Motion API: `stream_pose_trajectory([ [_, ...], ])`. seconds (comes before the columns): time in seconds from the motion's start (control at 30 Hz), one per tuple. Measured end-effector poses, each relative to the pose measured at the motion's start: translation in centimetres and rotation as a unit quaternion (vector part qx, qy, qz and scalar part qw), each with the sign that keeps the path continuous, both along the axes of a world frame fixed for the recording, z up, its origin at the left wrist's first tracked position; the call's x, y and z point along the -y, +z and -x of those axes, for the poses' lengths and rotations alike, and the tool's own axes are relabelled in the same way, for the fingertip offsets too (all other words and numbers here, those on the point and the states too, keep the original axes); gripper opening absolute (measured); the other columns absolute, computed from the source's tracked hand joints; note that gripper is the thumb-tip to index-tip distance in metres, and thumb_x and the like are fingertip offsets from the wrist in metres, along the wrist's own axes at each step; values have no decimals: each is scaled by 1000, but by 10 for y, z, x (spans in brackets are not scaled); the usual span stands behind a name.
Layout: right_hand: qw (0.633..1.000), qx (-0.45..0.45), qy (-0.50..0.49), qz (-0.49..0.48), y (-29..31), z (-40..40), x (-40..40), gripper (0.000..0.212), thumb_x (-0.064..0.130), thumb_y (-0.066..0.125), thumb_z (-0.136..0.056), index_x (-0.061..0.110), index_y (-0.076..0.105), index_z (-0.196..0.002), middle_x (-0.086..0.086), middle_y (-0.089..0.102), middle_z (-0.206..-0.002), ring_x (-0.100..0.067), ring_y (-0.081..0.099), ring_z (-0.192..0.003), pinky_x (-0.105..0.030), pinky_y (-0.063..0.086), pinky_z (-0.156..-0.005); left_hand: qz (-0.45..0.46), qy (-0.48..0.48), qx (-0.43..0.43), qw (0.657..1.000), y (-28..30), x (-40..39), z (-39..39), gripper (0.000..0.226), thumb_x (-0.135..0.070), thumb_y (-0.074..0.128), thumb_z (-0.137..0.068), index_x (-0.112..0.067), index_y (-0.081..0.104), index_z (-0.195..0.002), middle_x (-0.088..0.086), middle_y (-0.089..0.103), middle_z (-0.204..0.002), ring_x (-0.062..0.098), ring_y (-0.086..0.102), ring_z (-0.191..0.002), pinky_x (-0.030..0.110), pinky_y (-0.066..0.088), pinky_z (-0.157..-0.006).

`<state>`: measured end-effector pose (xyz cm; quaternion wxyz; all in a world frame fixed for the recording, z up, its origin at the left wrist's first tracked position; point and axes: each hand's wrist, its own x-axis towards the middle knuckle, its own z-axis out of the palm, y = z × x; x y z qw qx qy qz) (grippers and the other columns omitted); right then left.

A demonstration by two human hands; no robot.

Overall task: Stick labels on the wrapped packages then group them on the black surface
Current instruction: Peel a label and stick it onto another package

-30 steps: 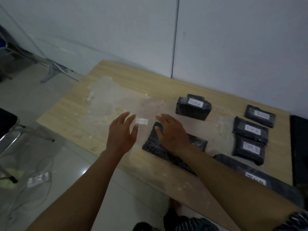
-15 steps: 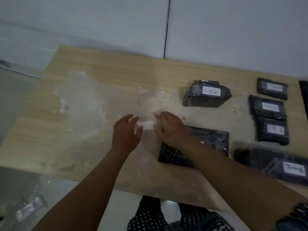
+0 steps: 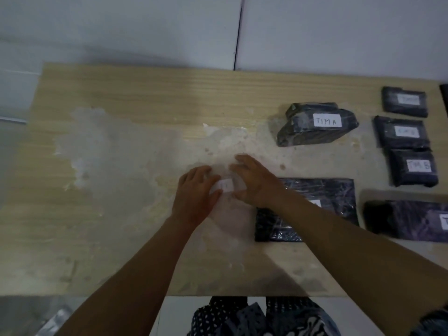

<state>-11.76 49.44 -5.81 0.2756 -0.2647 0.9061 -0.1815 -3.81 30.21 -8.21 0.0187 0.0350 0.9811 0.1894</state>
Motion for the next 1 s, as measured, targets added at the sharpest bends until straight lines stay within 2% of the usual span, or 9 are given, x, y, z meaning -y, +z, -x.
stream_pose_trajectory([
  [0.2, 1000, -2, -24, 8, 3, -4, 4, 79, 36, 77, -79, 16, 43, -148, -8, 21, -162, -26, 17, -150, -41, 24, -121, -38, 35, 30, 998, 7, 3, 9, 28, -43, 56, -75, -22, 61, -95, -1, 63, -93, 27, 59, -90, 38, 41, -76],
  [0.27, 997, 6, -64, 49, 1, -8, 7, 74, 39, 75, -77, 11, 52, -141, -12, 34, -156, -27, 27, -147, -45, 28, -119, -107, 91, 48, 989, 12, 3, 13, 18, -37, 63, -75, -23, 61, -86, -4, 66, -80, 24, 63, -78, 36, 48, -70],
  [0.33, 983, 1, -148, 110, 3, -9, 13, 62, 36, 78, -78, 9, 60, -131, -7, 49, -142, -20, 41, -137, -36, 34, -116, -184, 158, 58, 968, 18, 4, 17, 12, -31, 72, -77, -25, 62, -80, -8, 65, -74, 14, 63, -70, 28, 50, -65],
  [0.43, 951, 13, -266, 158, 18, -10, 22, 46, 30, 80, -80, 14, 64, -121, 9, 50, -120, -3, 46, -113, -15, 35, -96, -263, 166, 65, 948, 35, 5, 22, 13, -24, 78, -78, -24, 65, -78, -12, 65, -74, -1, 60, -68, 11, 43, -65],
  [0.63, 926, 0, -308, 218, 39, -13, 22, 19, 23, 76, -85, 16, 67, -100, 9, 58, -107, -8, 55, -104, -9, 37, -84, -318, 160, 45, 933, 66, 3, 26, 11, -25, 79, -80, -23, 72, -88, -12, 71, -90, -5, 62, -83, 0, 36, -72],
  [0.7, 923, -59, -294, 242, 50, -17, 17, 13, 18, 75, -85, 19, 64, -93, 9, 60, -101, -9, 57, -98, -2, 35, -78, -295, 175, 44, 938, 71, 0, 26, 30, -29, 79, -80, -27, 68, -107, -16, 65, -107, -6, 57, -96, 2, 36, -81],
  [0.77, 916, -177, -252, 256, 56, -23, 8, 13, 13, 73, -82, 18, 62, -88, 6, 62, -97, -14, 60, -95, -8, 40, -82, -290, 232, 44, 928, 79, -5, 24, 37, -31, 77, -81, -25, 63, -114, -12, 62, -111, 2, 56, -102, 12, 39, -84],
  [0.87, 905, -326, -165, 217, 61, -31, -8, 9, 13, 67, -81, 15, 63, -89, -1, 66, -101, -21, 61, -102, -30, 45, -91, -295, 286, 100, 906, 94, -18, 27, 31, -45, 64, -88, -16, 70, -96, -3, 71, -93, 15, 66, -91, 30, 51, -82],
  [1.0, 900, -382, -113, 176, 65, -43, -26, 14, 17, 68, -81, 12, 65, -94, -5, 67, -110, -23, 60, -111, -37, 42, -98, -450, 296, 191, 820, 115, -41, 31, 48, -63, 61, -83, -17, 74, -88, -2, 76, -83, 13, 71, -84, 35, 56, -81],
])
